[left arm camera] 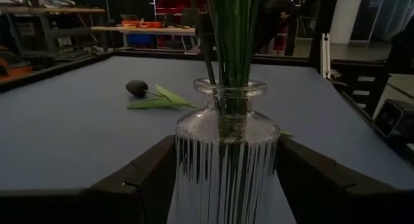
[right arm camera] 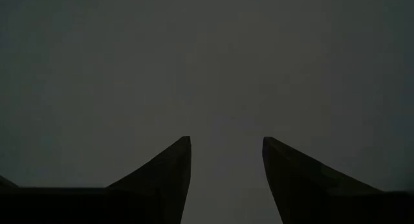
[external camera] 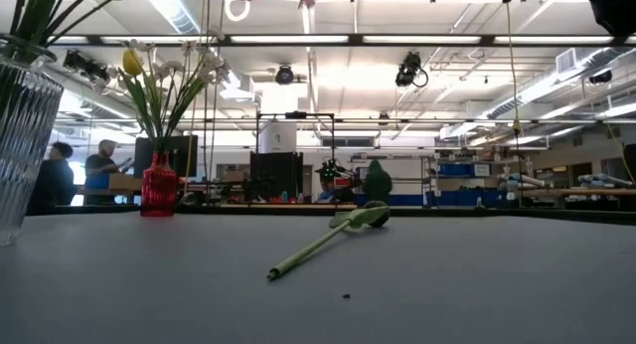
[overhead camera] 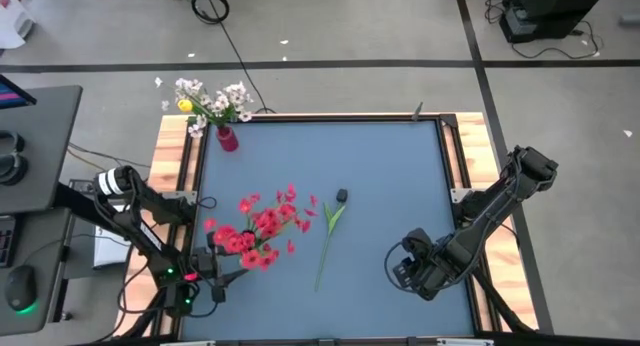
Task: Sort flowers into vase by color
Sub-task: Put the black flower into the transparent vase
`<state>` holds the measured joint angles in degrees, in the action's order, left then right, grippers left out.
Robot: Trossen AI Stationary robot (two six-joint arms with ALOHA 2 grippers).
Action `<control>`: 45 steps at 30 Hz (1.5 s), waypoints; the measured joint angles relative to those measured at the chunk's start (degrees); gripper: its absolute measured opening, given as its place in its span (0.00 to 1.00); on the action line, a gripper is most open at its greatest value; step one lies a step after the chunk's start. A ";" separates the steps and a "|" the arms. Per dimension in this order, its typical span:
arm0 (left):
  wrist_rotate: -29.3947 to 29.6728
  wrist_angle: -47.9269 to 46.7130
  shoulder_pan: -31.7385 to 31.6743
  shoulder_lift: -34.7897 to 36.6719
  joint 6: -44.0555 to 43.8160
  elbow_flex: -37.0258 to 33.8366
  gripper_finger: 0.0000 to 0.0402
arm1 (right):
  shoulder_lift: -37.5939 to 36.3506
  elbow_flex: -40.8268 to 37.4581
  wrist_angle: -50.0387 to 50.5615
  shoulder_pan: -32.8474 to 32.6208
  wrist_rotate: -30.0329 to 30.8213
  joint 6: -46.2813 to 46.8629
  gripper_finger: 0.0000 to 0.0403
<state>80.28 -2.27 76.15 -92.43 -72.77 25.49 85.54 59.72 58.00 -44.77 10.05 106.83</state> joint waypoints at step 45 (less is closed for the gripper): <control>-50.74 -15.79 0.82 17.12 -11.57 1.67 0.71 | 0.04 0.02 -14.42 10.45 0.43 -19.16 0.50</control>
<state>29.54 -18.06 76.97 -75.31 -84.34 27.16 85.57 59.75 43.57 -34.33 10.48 87.66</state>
